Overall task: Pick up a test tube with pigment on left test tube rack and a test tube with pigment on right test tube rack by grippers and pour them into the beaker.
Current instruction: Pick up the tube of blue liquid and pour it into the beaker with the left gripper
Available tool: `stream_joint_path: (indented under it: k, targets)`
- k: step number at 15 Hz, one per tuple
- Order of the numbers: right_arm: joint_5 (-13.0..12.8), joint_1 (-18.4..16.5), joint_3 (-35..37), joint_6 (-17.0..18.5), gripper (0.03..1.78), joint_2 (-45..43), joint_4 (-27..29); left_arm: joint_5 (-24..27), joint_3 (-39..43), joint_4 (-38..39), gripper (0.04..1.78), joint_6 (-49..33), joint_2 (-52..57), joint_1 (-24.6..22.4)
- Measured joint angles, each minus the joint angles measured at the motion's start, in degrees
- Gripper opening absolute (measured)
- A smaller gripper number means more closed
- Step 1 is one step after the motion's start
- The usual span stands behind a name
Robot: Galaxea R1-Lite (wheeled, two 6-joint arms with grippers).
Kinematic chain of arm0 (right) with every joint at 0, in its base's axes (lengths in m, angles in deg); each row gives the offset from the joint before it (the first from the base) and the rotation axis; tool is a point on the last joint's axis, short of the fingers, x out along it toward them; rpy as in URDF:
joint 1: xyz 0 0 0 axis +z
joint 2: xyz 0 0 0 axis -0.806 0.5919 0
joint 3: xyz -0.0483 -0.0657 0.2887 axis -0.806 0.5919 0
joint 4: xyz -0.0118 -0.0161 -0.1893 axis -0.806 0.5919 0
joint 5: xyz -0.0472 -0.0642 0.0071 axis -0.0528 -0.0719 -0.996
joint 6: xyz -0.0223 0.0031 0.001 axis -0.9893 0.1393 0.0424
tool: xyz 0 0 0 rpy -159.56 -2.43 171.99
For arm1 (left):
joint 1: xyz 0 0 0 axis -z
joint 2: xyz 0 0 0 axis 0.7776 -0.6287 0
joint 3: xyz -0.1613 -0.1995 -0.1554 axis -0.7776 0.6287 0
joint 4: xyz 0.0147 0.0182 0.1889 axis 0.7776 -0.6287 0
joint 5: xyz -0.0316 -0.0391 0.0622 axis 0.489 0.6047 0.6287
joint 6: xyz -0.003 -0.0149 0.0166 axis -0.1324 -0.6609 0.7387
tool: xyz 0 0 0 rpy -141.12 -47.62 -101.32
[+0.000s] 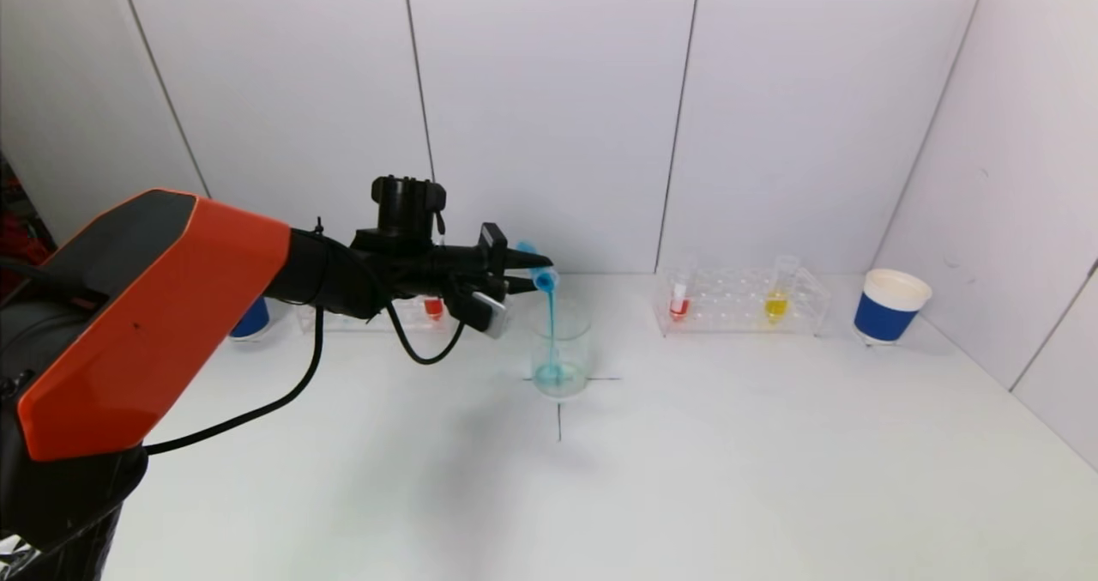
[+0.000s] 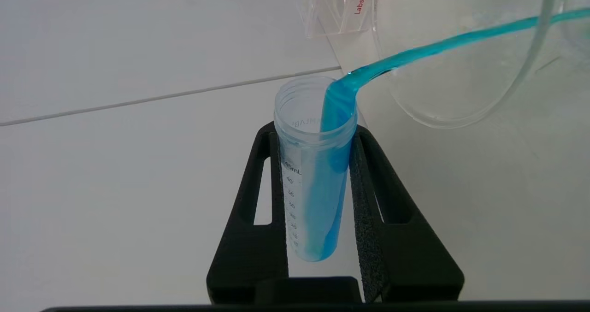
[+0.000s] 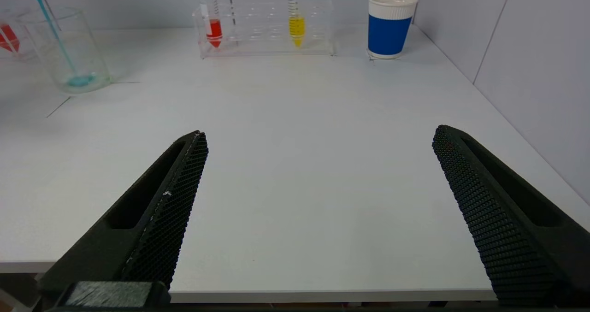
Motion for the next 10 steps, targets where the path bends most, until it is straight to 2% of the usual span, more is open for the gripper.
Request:
stream_joint_path:
  k: [10]
  targets:
    - [0.0, 0.0, 0.0, 0.0, 1.77, 0.0, 0.0, -2.0, 1.0, -0.1, 0.43, 2.6, 1.1, 1.4]
